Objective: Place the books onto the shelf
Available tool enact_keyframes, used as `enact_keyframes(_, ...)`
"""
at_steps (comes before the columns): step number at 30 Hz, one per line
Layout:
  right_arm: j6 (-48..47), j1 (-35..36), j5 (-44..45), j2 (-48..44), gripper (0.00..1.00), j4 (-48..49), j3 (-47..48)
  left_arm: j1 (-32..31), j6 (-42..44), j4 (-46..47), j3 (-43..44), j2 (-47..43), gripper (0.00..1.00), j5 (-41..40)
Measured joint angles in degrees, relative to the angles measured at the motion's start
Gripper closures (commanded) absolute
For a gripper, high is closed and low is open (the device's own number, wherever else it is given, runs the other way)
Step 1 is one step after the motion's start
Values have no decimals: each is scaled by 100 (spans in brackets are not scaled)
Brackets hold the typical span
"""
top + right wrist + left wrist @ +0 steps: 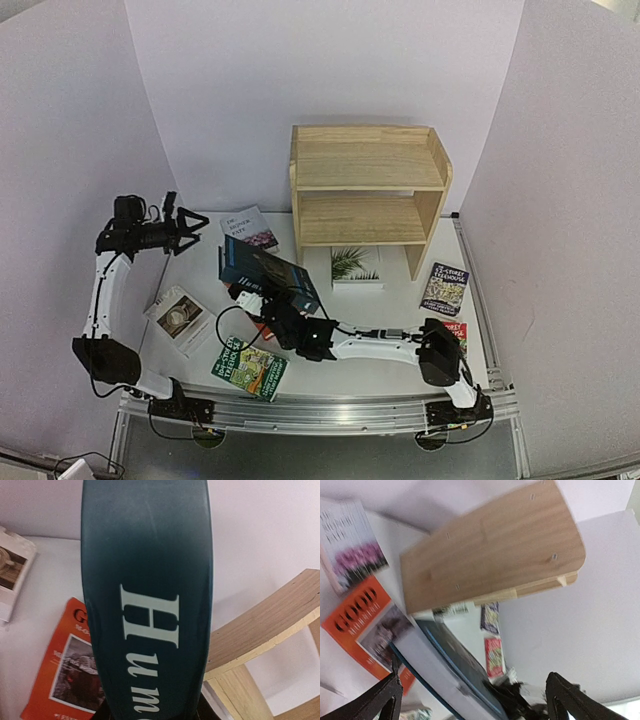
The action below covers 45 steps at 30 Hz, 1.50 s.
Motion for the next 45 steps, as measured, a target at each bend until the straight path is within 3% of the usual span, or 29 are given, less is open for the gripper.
enact_keyframes(4,1214,-98,-1198,-743,100,-1262,193,515,519,576,246,-524,0,-1032)
enact_keyframes(10,2607,-741,-2801,-1284,97,-2227,1216,473,1073,1985,-254,-1847,0,-2245)
enact_keyframes(15,3273,-1626,-3650,-1311,97,-2612,2727,472,1262,2767,-930,-2535,0,-2353)
enact_keyframes(19,3332,-2072,-3797,-1238,98,-2542,4267,467,1261,2904,-1333,-2623,0,-2320)
enact_keyframes(22,3129,-2283,-3704,-1287,98,-2121,4835,467,1279,2884,-1622,-2607,0,-2309)
enact_keyframes(26,2804,-2906,-3472,-1502,100,-1669,4775,467,1377,2767,-1816,-2614,0,-2261)
enact_keyframes(32,2682,-4178,-2927,-1645,100,-1579,3897,467,1451,2704,-1857,-2668,0,-2213)
enact_keyframes(45,2727,-5205,-2601,-1651,98,-1447,2860,467,1412,2751,-2008,-2701,0,-2218)
